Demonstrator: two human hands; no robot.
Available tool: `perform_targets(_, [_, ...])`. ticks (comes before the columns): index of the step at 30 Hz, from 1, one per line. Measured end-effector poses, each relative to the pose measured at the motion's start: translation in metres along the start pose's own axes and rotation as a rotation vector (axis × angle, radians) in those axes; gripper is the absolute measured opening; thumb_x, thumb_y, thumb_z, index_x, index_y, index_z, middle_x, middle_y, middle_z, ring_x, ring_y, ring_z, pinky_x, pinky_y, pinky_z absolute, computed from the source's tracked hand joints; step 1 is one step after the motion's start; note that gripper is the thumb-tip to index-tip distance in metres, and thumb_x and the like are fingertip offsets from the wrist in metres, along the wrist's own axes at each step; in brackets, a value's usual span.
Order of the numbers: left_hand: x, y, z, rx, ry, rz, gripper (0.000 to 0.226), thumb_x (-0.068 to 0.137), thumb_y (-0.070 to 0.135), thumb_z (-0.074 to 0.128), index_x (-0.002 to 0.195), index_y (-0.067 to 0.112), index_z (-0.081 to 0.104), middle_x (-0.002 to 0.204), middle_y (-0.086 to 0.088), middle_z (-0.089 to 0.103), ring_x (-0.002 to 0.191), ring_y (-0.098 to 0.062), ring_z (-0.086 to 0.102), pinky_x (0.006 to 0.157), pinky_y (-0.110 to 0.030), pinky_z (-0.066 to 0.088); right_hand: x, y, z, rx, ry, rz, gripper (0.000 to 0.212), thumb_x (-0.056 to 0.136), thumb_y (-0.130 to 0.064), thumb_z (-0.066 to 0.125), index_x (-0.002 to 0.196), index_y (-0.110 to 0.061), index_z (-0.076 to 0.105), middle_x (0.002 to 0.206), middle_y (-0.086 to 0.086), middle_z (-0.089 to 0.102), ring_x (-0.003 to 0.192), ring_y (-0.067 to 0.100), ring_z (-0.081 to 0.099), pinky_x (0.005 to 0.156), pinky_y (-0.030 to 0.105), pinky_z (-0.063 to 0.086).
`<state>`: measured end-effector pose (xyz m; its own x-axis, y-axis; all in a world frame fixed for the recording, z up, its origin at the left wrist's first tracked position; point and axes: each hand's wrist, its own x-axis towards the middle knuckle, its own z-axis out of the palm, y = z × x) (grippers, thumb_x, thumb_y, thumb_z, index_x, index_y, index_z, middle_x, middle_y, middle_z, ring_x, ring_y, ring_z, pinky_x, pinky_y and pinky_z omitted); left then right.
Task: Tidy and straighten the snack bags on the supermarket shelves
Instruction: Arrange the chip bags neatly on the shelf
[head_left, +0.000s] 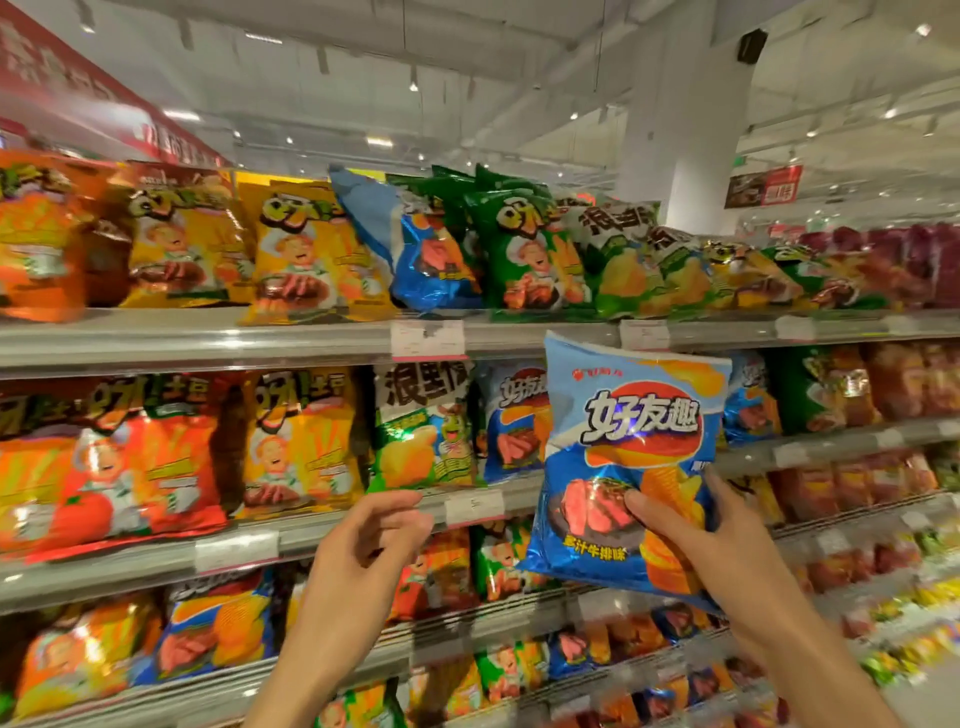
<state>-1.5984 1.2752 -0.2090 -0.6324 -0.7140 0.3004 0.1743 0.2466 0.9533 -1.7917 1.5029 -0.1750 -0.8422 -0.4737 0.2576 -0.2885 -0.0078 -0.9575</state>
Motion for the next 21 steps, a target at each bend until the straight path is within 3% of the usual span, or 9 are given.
perform_targets(2, [0.009,0.003,0.021,0.018,-0.003,0.004,0.017,0.087,0.034,0.073,0.104,0.031,0.073,0.1,0.008,0.077,0.094,-0.008,0.072,0.093,-0.04,0.055,0.009,0.004,-0.02,-0.01,0.003,-0.023,0.073,0.061,-0.061,0.084,0.126,-0.036,0.063,0.11,-0.013,0.077,0.106,0.015,0.071,0.101,0.05,0.053])
perform_targets(7, [0.04,0.01,0.074,0.001,-0.039,0.029,0.011,0.089,0.028,0.074,0.1,0.031,0.074,0.1,0.004,0.076,0.094,-0.013,0.073,0.083,-0.032,0.055,0.038,0.011,-0.061,0.013,0.045,-0.04,0.062,0.06,-0.054,0.08,0.117,-0.034,0.065,0.101,-0.013,0.078,0.097,0.011,0.073,0.092,0.038,0.054])
perform_targets(11, [0.069,0.011,0.12,-0.026,-0.078,0.075,0.011,0.091,0.028,0.072,0.102,0.026,0.074,0.1,0.008,0.075,0.092,-0.007,0.072,0.08,-0.027,0.053,0.069,0.024,-0.094,0.007,0.085,-0.056,0.054,0.062,-0.049,0.082,0.112,-0.036,0.066,0.098,-0.015,0.078,0.092,0.008,0.074,0.085,0.034,0.055])
perform_targets(15, [0.103,0.013,0.167,-0.058,-0.11,0.079,0.013,0.091,0.029,0.072,0.103,0.024,0.074,0.098,0.004,0.076,0.092,-0.01,0.073,0.083,-0.031,0.055,0.101,0.035,-0.133,-0.009,0.103,-0.074,0.069,0.063,-0.063,0.087,0.119,-0.028,0.067,0.099,0.011,0.075,0.09,0.031,0.073,0.071,0.03,0.061])
perform_targets(19, [0.136,0.02,0.213,-0.083,-0.128,0.126,0.016,0.092,0.028,0.069,0.108,0.025,0.073,0.098,0.006,0.077,0.091,-0.009,0.074,0.077,-0.029,0.058,0.141,0.042,-0.17,-0.029,0.096,-0.075,0.099,0.061,-0.067,0.087,0.143,-0.023,0.053,0.091,0.007,0.072,0.08,0.017,0.069,0.065,0.022,0.053])
perform_targets(21, [0.148,0.023,0.233,-0.082,-0.132,0.162,0.017,0.092,0.028,0.068,0.108,0.024,0.072,0.098,0.004,0.077,0.091,-0.008,0.074,0.076,-0.028,0.06,0.158,0.047,-0.184,-0.037,0.076,-0.103,0.085,0.067,-0.061,0.086,0.139,-0.024,0.057,0.09,-0.006,0.075,0.079,0.012,0.072,0.065,0.02,0.053])
